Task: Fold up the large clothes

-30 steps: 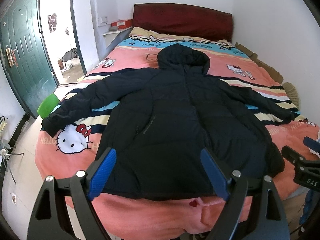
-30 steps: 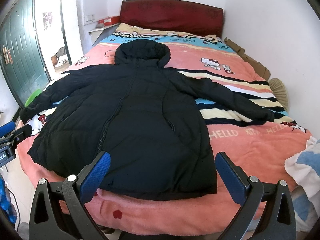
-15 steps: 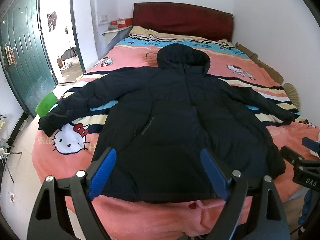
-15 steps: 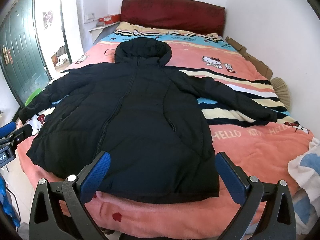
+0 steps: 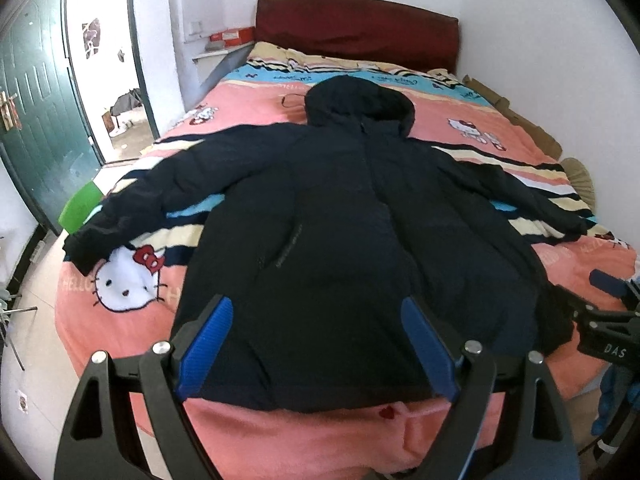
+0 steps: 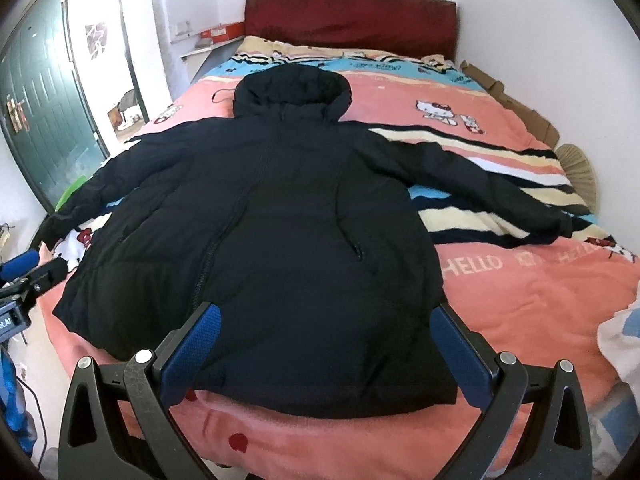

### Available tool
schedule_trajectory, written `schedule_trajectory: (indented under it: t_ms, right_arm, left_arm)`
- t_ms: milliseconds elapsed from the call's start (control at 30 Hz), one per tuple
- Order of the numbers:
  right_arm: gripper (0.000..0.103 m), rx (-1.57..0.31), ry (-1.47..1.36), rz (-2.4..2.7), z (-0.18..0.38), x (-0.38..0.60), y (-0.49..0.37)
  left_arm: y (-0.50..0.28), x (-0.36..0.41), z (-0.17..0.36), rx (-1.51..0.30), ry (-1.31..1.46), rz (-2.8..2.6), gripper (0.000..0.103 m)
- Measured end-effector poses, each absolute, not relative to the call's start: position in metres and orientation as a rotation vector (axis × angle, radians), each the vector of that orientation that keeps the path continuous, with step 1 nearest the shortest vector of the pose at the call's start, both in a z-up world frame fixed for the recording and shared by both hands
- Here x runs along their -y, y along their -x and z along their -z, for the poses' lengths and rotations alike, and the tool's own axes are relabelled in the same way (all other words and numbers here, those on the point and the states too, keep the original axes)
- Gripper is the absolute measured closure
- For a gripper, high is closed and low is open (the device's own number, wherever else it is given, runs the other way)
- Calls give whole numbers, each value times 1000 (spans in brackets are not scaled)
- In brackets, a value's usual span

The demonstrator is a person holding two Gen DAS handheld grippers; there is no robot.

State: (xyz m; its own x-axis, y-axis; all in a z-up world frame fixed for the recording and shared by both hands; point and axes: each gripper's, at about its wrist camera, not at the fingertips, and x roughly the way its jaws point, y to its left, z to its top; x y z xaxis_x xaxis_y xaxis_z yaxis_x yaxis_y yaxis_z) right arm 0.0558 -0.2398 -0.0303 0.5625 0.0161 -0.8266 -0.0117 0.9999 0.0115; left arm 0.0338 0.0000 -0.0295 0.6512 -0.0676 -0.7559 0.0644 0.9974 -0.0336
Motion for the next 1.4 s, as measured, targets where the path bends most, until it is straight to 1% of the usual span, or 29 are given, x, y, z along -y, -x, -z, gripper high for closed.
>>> schedule_trajectory:
  t_ms: [233,367,567,867,967,1067,1267,1333,1400]
  right_arm:
    - [0,-994,-48,-38,48,248,-72]
    - [0,-980,-119,12,58,277,-89]
    - [0,-921,-245,209,73,368,-125]
    - [0,-811,-419,590,92,558,-188]
    - [1,-821,-485,667,103,617,-207]
    - [1,-851,-490,742,115,655,-220]
    - [1,-879,-650,755,150,699,-226]
    - [4,-898,-680,753,163,706,-227]
    - [12,-915,-685,755,172,709,-230]
  left_arm:
    - [-59,-5,41,-894,8,41,16]
    - [-77,-9,50,-915,21,28,16]
    - [-108,-22,62,-906,87,-28,16]
    - [-140,-23,83,-941,92,-37,16]
    - [-146,-21,91,-952,89,-44,16]
    - [-150,-19,97,-963,80,-49,16]
    - [-157,-14,103,-976,70,-38,16]
    - [-158,-13,103,-974,69,-34,16]
    - [-159,-13,103,-971,68,-32,16]
